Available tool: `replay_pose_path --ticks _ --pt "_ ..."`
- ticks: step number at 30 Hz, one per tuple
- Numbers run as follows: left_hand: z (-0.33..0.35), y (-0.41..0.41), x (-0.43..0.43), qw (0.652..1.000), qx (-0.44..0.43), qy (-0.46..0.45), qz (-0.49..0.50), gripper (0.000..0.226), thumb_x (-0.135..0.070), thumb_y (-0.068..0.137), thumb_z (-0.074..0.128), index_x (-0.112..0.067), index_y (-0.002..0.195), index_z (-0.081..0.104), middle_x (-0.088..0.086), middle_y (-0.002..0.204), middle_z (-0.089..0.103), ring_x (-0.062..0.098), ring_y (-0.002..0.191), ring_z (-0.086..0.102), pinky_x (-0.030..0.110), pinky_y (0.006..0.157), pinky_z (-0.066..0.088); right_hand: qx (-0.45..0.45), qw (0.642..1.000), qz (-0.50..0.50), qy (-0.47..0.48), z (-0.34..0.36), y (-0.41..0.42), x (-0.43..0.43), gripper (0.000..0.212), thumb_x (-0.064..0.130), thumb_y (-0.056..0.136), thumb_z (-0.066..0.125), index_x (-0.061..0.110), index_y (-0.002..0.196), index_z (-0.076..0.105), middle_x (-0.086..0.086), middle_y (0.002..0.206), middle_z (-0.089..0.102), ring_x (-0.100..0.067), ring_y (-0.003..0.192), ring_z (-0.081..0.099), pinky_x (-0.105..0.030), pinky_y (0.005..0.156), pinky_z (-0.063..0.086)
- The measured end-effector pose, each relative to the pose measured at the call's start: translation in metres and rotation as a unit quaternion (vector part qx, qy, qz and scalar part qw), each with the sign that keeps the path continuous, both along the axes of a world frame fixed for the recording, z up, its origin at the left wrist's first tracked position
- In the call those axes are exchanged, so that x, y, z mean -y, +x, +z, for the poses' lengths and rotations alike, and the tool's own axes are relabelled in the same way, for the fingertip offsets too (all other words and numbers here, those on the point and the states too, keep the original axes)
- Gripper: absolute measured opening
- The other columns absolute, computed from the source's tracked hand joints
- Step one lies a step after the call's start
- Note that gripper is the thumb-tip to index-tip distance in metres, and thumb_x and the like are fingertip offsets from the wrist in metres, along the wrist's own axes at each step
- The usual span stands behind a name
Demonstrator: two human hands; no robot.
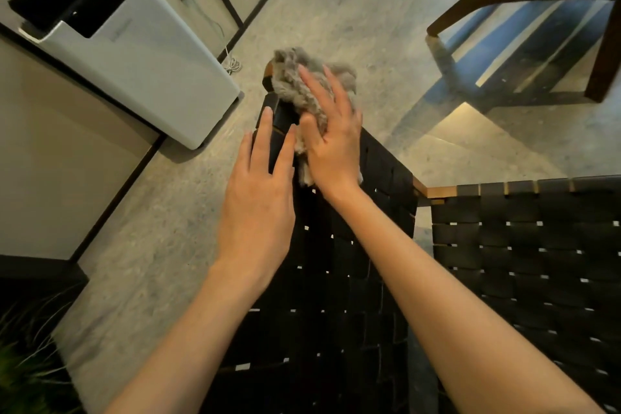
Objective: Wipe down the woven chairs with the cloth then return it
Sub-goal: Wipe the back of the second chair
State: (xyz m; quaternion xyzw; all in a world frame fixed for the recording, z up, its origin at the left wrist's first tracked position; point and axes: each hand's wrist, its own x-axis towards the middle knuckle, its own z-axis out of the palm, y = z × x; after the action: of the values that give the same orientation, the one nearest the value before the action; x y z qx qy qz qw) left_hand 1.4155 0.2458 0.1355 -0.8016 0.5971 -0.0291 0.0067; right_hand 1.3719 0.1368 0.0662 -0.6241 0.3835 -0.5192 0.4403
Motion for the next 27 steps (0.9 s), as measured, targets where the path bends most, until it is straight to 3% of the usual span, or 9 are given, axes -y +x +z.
replay_pose_path --ticks 3,8,11,14,19,24,27 --pt "-0.001 0.0 0.0 1.0 0.006 0.0 0.0 0.058 -0.017 0.1 0.039 -0.021 0.152 0.012 0.004 0.16 -0.006 0.027 0.146 0.008 0.042 0.112 0.033 -0.018 0.999 -0.015 0.042 -0.014 -0.001 0.011 0.046 0.026 0.094 0.046 0.029 0.14 0.044 0.002 0.152 0.033 -0.02 0.135 0.026 -0.025 0.098 0.025" --pt "-0.003 0.001 0.0 1.0 0.006 -0.018 -0.005 0.054 -0.019 0.101 0.035 -0.021 0.152 0.016 0.004 0.16 -0.001 0.028 0.145 0.012 0.04 0.113 0.027 -0.074 0.965 -0.075 0.24 -0.078 -0.04 0.006 0.045 0.02 0.099 0.043 0.026 0.143 0.04 0.002 0.154 0.027 -0.02 0.141 0.022 -0.025 0.105 0.018" --pt "-0.002 0.001 0.0 0.999 -0.027 -0.041 0.01 0.053 -0.018 0.102 0.034 -0.022 0.151 0.016 0.001 0.16 0.002 0.024 0.146 0.011 0.036 0.114 0.023 -0.077 0.951 -0.064 0.294 -0.079 -0.05 0.002 0.045 0.017 0.1 0.038 0.027 0.144 0.038 0.0 0.156 0.023 -0.021 0.143 0.02 -0.028 0.11 0.018" --pt "0.0 0.002 -0.002 0.995 -0.081 -0.063 0.014 0.054 -0.018 0.102 0.034 -0.022 0.151 0.011 -0.005 0.16 0.003 0.015 0.146 0.007 0.025 0.113 0.011 -0.052 0.962 -0.051 0.265 -0.049 -0.042 -0.004 0.046 0.014 0.1 0.037 0.03 0.144 0.037 0.001 0.157 0.023 -0.02 0.145 0.015 -0.036 0.115 0.015" --pt "0.005 0.002 -0.037 0.971 -0.215 -0.082 0.061 0.054 -0.025 0.103 0.029 -0.025 0.151 0.006 -0.012 0.159 0.006 -0.003 0.142 0.005 0.004 0.106 0.0 -0.029 0.993 0.029 0.112 0.01 -0.024 -0.023 0.048 0.009 0.099 0.039 0.028 0.143 0.038 -0.001 0.157 0.023 -0.018 0.146 0.013 -0.049 0.119 0.008" --pt "0.008 -0.012 -0.102 0.958 -0.257 -0.08 0.098 0.055 -0.033 0.101 0.029 -0.029 0.151 0.006 -0.018 0.157 0.004 -0.014 0.137 0.0 -0.004 0.102 -0.001 -0.077 0.991 0.112 0.005 0.043 -0.019 -0.063 0.049 0.003 0.095 0.045 0.023 0.14 0.046 -0.001 0.155 0.026 -0.019 0.142 0.017 -0.039 0.118 0.004" --pt "0.014 -0.021 -0.144 0.957 -0.259 -0.062 0.112 0.057 -0.037 0.099 0.031 -0.036 0.148 0.002 -0.023 0.155 0.0 -0.017 0.135 -0.002 -0.002 0.101 -0.001 -0.108 0.986 0.129 -0.002 0.049 -0.025 -0.096 0.048 0.001 0.093 0.048 0.022 0.136 0.051 0.002 0.153 0.031 -0.026 0.137 0.021 -0.042 0.117 0.015"
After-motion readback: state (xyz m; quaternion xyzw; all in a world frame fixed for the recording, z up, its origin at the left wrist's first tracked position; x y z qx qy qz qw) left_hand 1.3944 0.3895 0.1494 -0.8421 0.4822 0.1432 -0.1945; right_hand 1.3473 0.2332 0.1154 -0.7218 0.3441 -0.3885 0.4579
